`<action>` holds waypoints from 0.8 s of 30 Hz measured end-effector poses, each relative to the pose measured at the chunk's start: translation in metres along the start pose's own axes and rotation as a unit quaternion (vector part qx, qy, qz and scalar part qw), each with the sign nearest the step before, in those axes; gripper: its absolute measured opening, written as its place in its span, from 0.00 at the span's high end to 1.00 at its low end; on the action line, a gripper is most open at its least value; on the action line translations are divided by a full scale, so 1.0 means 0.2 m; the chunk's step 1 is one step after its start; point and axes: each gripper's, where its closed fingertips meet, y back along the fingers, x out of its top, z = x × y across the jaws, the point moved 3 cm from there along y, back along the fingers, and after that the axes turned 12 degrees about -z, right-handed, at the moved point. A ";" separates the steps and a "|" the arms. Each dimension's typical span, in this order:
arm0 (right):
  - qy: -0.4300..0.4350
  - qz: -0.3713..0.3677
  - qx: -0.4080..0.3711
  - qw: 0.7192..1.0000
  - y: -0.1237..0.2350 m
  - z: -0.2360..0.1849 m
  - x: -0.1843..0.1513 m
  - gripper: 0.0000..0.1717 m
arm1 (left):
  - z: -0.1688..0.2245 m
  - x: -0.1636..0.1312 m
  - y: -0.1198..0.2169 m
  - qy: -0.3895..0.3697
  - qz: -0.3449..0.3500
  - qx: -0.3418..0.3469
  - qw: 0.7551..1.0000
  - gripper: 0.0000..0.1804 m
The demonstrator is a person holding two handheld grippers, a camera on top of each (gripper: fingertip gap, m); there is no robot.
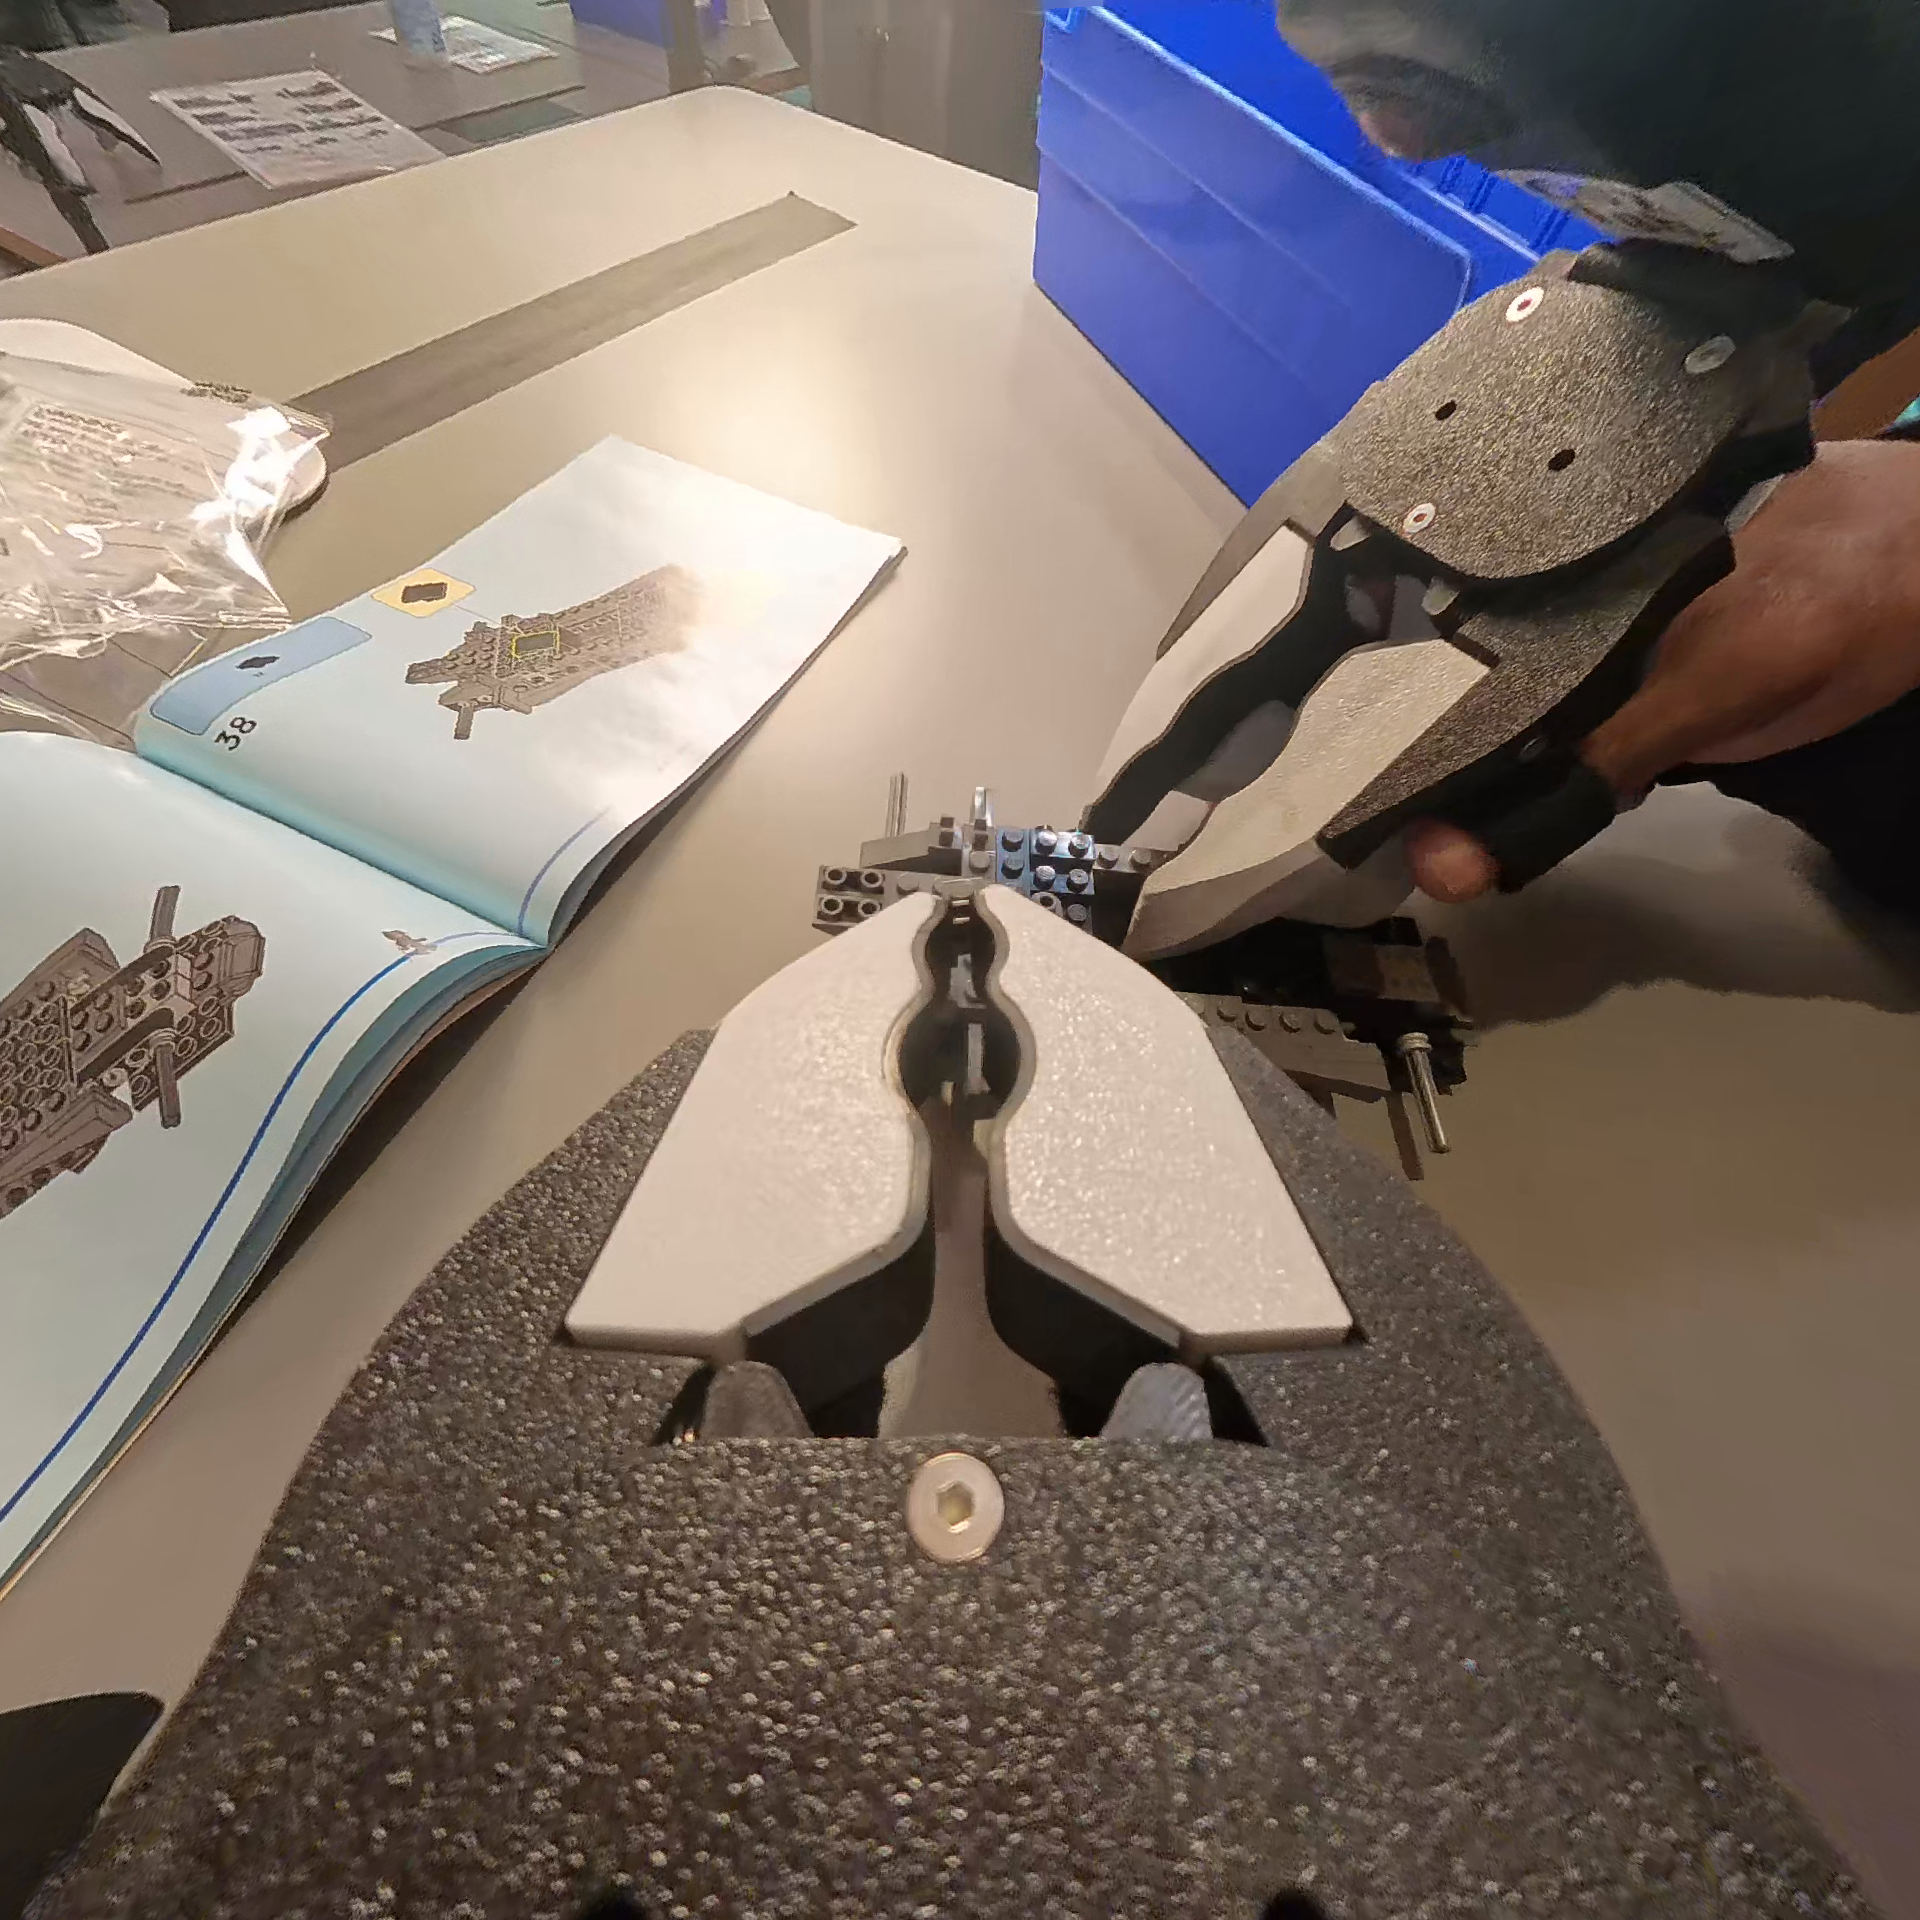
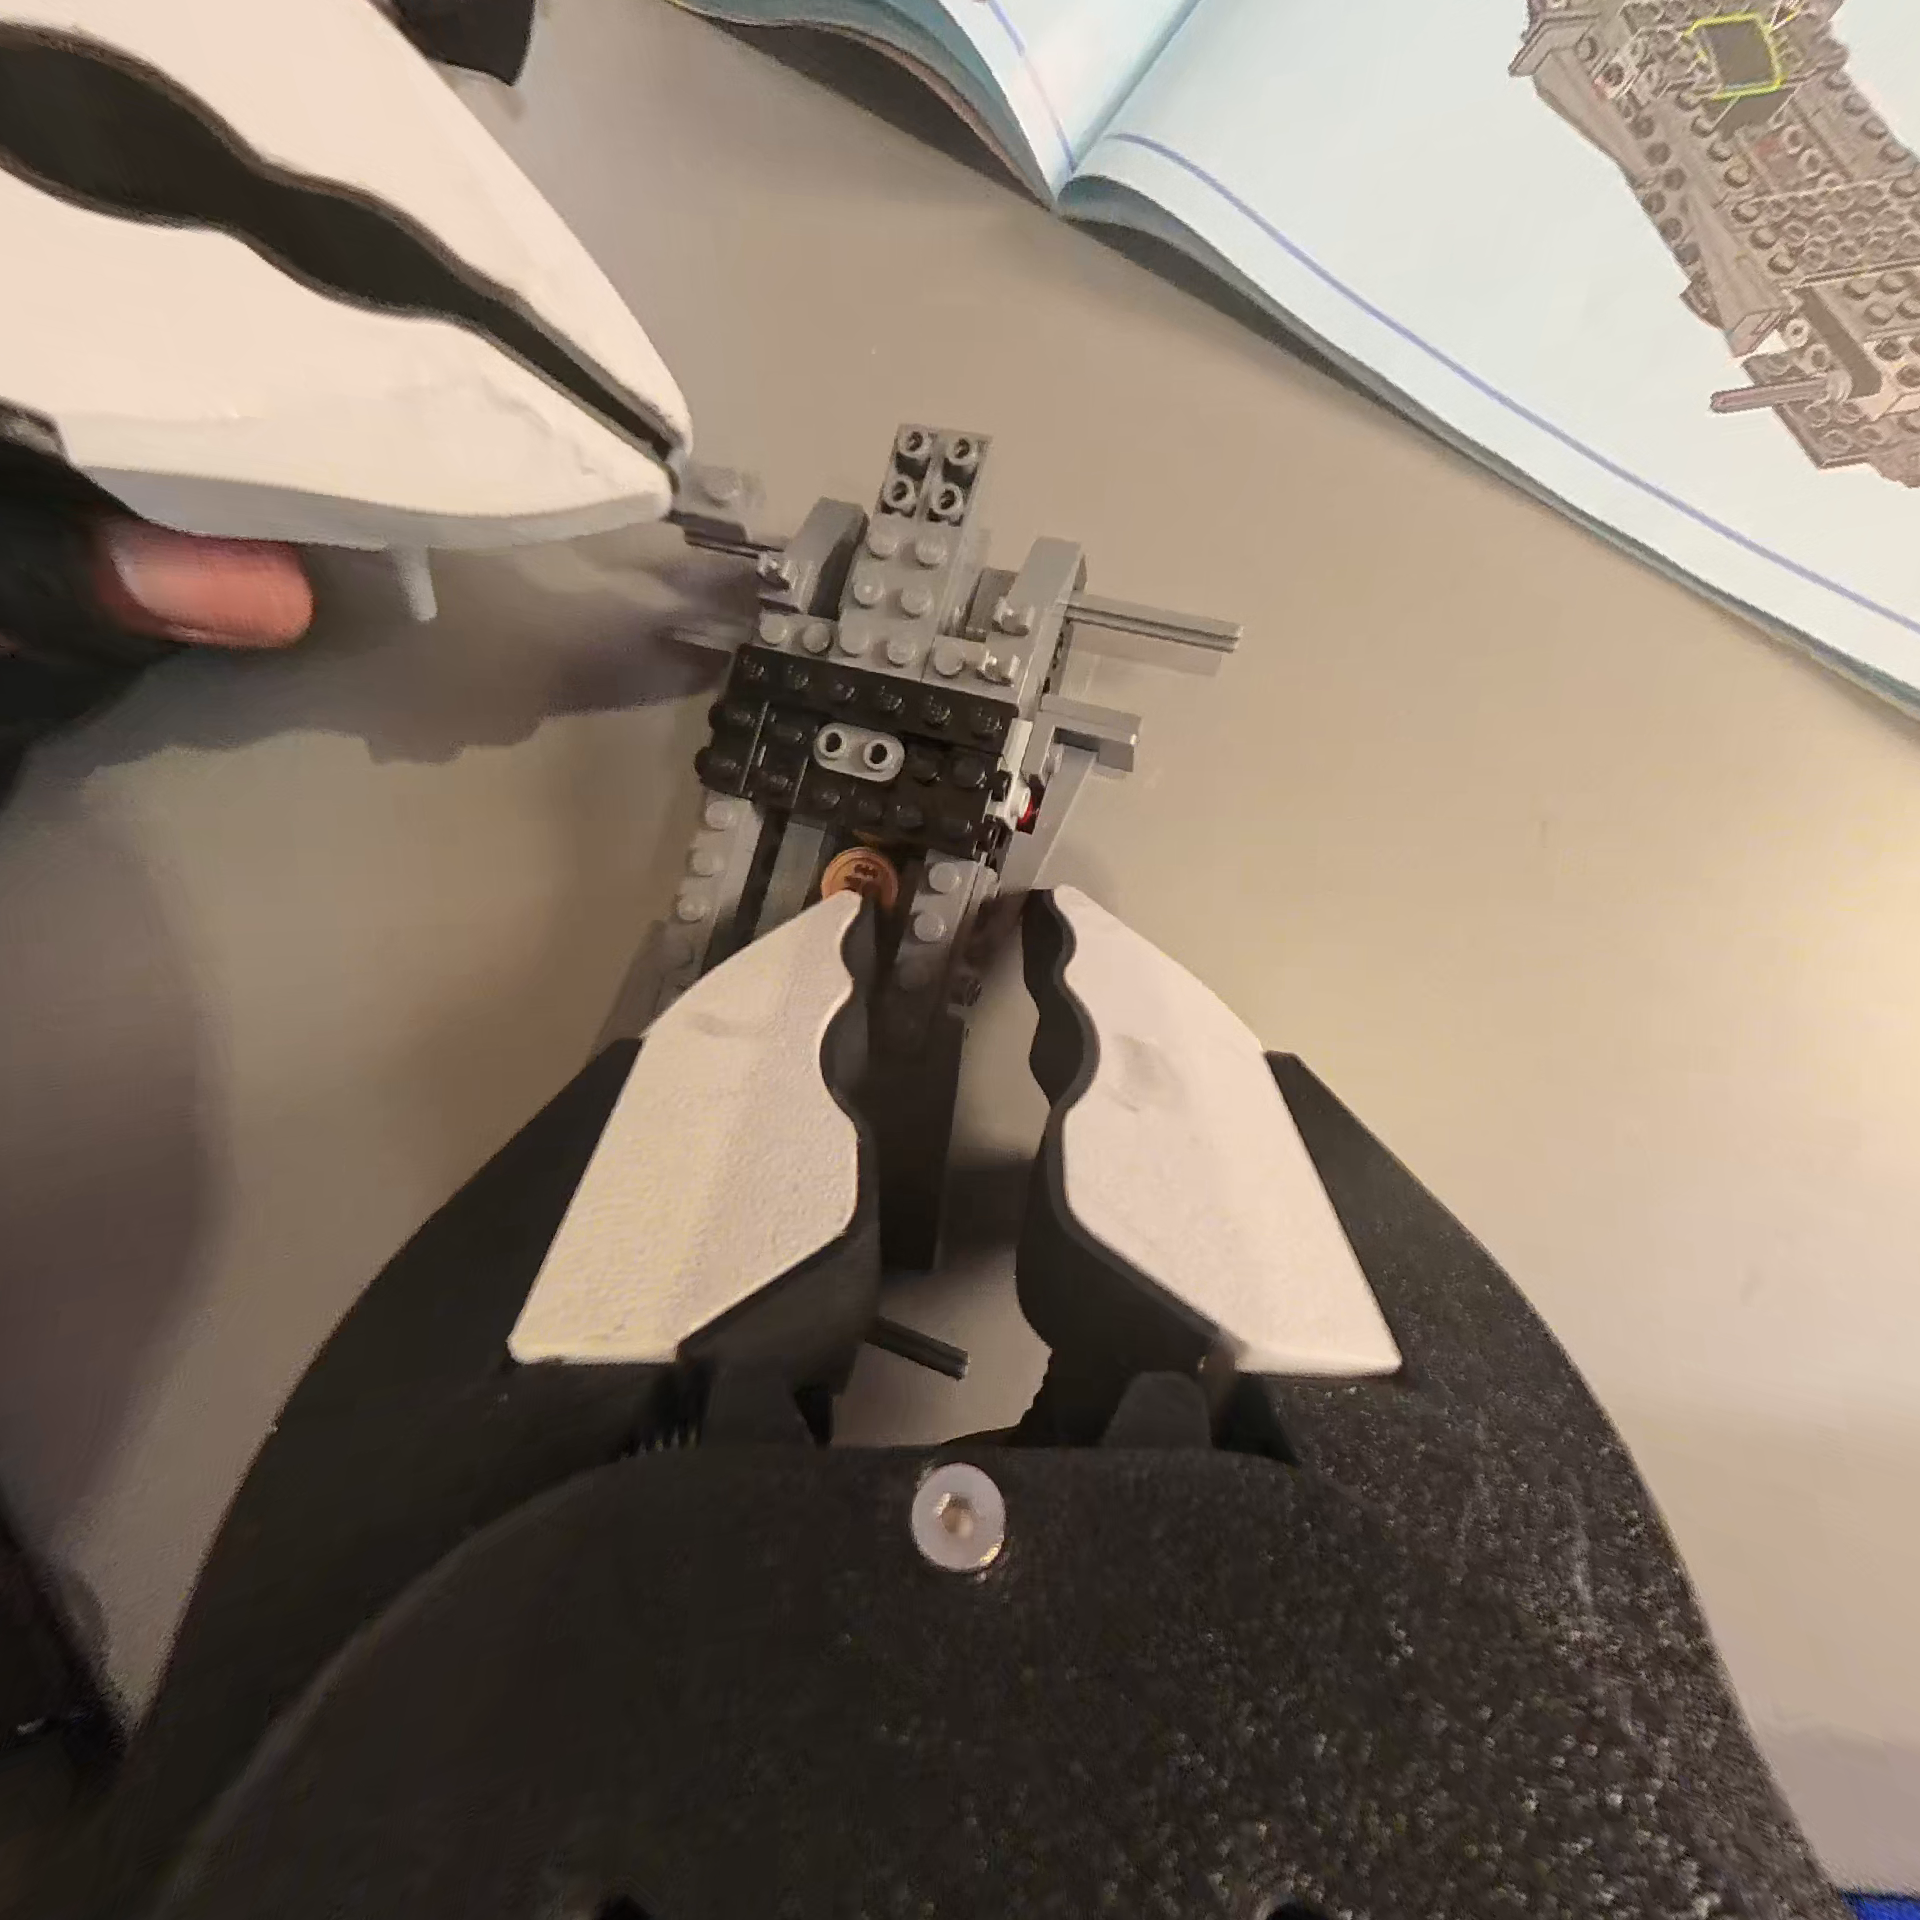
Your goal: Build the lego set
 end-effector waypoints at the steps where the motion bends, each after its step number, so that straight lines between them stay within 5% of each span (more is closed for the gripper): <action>1: -0.004 -0.001 0.003 1.000 0.00 0.00 0.00 0.85 | 0.00 0.00 0.00 -0.006 -0.003 0.005 1.000 0.99; 24: -0.048 0.050 0.021 0.997 0.03 0.04 0.03 0.88 | 0.04 0.02 -0.05 -0.081 -0.027 0.094 0.992 0.99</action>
